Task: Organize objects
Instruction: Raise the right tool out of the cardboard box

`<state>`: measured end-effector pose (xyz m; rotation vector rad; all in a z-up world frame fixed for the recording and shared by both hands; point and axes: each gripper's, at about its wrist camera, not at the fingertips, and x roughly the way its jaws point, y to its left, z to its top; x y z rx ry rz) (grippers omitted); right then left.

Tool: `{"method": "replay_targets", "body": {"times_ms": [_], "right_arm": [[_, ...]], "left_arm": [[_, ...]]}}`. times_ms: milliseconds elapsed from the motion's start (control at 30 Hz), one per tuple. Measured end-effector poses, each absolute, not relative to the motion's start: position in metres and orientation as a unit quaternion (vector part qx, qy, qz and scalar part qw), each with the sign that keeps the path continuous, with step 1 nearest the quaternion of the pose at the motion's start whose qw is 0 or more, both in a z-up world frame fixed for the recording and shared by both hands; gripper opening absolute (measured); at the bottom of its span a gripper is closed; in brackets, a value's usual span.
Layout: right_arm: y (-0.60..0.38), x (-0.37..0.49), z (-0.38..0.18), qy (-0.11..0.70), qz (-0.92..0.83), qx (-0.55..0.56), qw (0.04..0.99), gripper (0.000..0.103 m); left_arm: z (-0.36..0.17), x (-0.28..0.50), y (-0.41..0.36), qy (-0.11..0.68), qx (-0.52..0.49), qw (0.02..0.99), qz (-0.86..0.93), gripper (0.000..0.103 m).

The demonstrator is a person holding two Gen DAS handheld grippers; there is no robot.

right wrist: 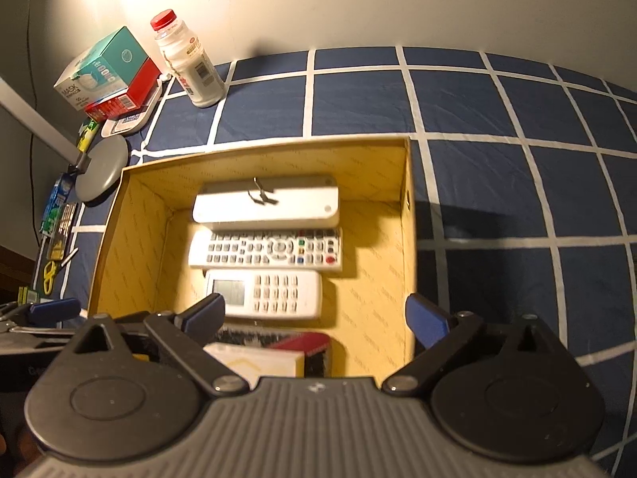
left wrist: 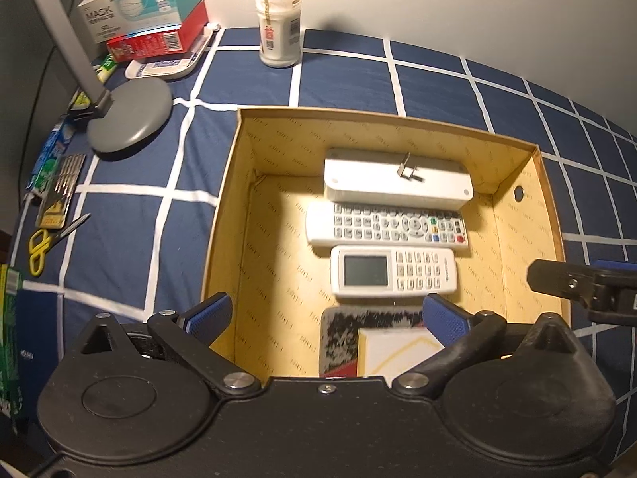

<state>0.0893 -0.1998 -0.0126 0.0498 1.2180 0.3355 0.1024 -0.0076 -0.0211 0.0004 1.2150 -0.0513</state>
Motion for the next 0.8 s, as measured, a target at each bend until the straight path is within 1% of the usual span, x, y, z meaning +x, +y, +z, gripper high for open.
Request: {"method": "replay_targets", "body": {"times_ms": [333,800], "right_arm": [[-0.212,0.058,-0.013,0.576,0.157,0.016,0.802,0.099],[-0.218,0.035,-0.017,0.584,0.158,0.01,0.796,0.099]], "left_arm": [[-0.019,0.074,-0.006,0.573,0.009,0.82,-0.016,0.103],[-0.018,0.061,-0.005,0.572,0.019,0.82,-0.013,0.103]]}}
